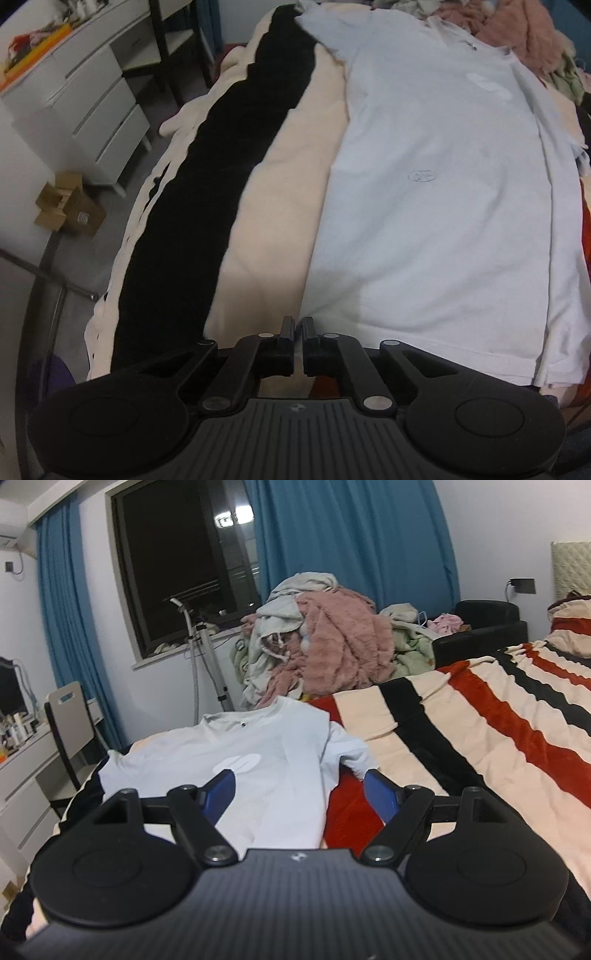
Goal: Fold clothes
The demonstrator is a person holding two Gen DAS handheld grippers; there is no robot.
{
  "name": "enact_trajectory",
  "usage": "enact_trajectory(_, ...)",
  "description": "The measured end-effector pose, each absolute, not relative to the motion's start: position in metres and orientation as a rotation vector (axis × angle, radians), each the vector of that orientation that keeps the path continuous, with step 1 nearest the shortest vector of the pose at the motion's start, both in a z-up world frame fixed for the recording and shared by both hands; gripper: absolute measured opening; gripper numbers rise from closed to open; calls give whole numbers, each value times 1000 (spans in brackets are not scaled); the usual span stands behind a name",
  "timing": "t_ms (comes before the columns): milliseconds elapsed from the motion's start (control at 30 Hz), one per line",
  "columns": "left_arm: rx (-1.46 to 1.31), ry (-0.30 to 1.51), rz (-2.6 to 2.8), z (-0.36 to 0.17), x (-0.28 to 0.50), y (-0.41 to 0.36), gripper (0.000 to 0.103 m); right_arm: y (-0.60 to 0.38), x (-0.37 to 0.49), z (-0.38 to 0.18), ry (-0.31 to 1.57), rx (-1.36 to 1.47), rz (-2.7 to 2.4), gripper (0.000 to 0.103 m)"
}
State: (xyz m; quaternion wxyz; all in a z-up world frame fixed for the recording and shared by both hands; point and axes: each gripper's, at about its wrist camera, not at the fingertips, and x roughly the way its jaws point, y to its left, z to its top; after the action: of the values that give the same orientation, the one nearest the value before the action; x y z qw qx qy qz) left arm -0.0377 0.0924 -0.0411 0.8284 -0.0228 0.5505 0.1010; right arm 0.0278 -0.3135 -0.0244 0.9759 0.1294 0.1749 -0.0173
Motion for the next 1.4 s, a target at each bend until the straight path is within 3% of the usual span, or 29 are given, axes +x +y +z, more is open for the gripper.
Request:
enact_trajectory(33, -51, 1148, 204, -37, -37, 89, 17, -312, 27, -24, 353, 256, -30, 78)
enact_trajectory(100, -66, 1106, 183, -30, -32, 81, 38, -311, 25, -23, 343, 251, -23, 78)
enact_trajectory(200, -49, 1007, 130, -18, -20, 61, 58, -312, 23, -21, 327, 253, -22, 78)
enact_trajectory(333, 16, 860, 68, -4, 0, 34, 65, -310, 23, -21, 311, 256, -7, 78)
enact_trajectory(400, 8, 811, 35, 2, 15, 24, 83, -307, 25, -23, 300, 242, -3, 78)
enact_trajectory(533, -4, 681, -21, 13, 41, -8, 86, -303, 28, -27, 259, 225, 9, 78)
enact_trajectory(700, 36, 544, -93, 8, 59, -46, 101, -296, 41, -37, 250, 198, 3, 78)
enact_trajectory(767, 48, 480, -115, 0, 58, -57, 103, -294, 48, -41, 256, 194, -2, 78)
enact_trajectory(1033, 69, 482, -120, -50, 59, -35, 103, -283, 75, -60, 300, 178, -17, 78)
enact_trajectory(1400, 41, 458, -87, -50, 54, -18, 103, -277, 79, -61, 299, 186, 4, 78)
